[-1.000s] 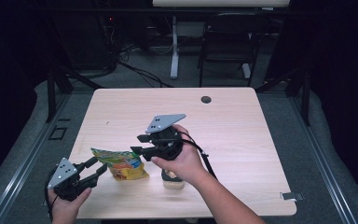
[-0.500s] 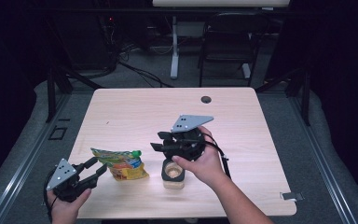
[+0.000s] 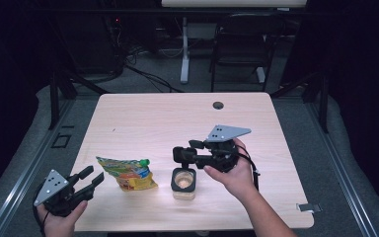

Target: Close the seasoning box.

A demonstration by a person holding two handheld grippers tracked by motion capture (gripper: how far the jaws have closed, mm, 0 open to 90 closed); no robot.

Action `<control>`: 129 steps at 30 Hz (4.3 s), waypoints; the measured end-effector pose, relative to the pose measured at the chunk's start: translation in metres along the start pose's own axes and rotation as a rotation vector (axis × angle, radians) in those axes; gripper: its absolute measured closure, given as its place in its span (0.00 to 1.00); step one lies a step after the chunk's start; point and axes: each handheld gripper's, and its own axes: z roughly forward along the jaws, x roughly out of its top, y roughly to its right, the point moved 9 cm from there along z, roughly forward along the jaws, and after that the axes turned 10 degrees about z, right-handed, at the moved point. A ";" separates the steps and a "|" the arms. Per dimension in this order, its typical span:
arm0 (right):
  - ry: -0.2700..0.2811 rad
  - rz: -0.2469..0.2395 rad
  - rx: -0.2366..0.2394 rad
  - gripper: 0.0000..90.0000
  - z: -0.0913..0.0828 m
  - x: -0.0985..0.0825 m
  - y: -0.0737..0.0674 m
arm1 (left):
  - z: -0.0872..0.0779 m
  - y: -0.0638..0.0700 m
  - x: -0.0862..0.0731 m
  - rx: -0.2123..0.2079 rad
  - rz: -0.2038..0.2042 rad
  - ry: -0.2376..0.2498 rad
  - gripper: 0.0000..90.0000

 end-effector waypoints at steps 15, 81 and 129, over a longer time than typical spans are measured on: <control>0.000 0.057 -0.044 0.63 -0.005 -0.019 0.024 | 0.010 0.047 0.007 -0.113 0.074 -0.015 0.75; -0.033 0.089 -0.162 0.90 0.018 -0.011 0.062 | 0.091 0.144 -0.001 -0.333 0.146 -0.085 1.00; -0.069 0.095 -0.152 1.00 0.044 -0.023 0.057 | 0.107 0.170 -0.019 -0.410 0.149 -0.124 1.00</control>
